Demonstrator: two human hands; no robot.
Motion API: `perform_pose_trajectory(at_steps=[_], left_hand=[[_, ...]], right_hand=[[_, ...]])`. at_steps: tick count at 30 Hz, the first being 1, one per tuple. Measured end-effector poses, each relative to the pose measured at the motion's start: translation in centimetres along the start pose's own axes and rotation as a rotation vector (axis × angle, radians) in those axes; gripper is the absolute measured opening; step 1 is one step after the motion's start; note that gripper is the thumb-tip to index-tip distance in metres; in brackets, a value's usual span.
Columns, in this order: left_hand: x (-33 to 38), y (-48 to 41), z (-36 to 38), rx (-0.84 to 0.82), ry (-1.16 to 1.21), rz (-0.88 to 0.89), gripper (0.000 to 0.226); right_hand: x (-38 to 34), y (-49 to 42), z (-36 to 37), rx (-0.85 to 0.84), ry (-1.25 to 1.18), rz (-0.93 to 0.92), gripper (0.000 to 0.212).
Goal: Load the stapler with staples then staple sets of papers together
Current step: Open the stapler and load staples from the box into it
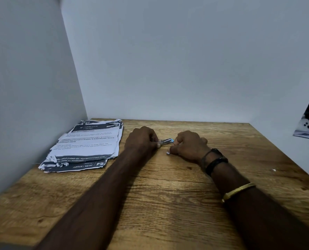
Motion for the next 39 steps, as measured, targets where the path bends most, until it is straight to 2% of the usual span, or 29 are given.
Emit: perform_pose_trajectory(at_steps=[5,10,13,16,19,23,25,28,31,36,39], left_hand=[[0.3,0.1,0.0,0.005,0.001,0.028,0.029],[1.8,0.5,-1.7,0.188,0.062,0.122,0.026],[2.9,1.2,-2.2,0.264,0.162,0.183,0.023],[4.3,1.9,-2.5,0.298,0.243,0.276,0.027],[5.6,2.4,-2.2,0.272,0.279,0.329,0.022],[5.6,2.3,-0.7,0.183,0.321,0.227,0.012],[4.9,2.2,0.2,0.113,0.469,0.11,0.013],[4.2,2.3,0.6,0.1,0.733,-0.02,0.014],[3.7,2.2,0.6,0.11,0.901,-0.109,0.014],[2.9,2.1,0.8,0.099,1.066,-0.219,0.037],[2.6,2.1,0.5,0.102,1.092,-0.25,0.037]], right_hand=[[0.9,-0.2,-1.8,0.131,-0.138,0.031,0.012],[0.9,0.3,-1.6,0.016,0.039,0.104,0.021],[0.3,0.4,-1.7,0.021,0.047,0.102,0.018],[0.6,0.3,-2.5,0.121,-0.059,0.139,0.014],[1.2,0.4,-3.6,0.281,-0.288,0.183,0.018],[2.1,0.5,-3.6,0.349,-0.804,0.274,0.025],[2.2,0.5,-3.2,0.339,-0.955,0.283,0.029],[1.9,0.4,-2.6,0.315,-1.047,0.264,0.024],[1.6,0.3,-2.1,0.304,-1.085,0.25,0.015],[0.9,0.3,-1.1,0.208,-1.148,0.238,0.017],[0.5,0.6,-1.2,0.169,-1.179,0.21,0.017]])
Point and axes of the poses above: each hand's wrist, its own y-axis away from the middle knuckle, its own z-axis out of the palm, x = y × z, the point moved 6 cm from there along -y, towards the middle knuckle, and after that the axes turned 3 degrees about y, right-handed, at the moved point
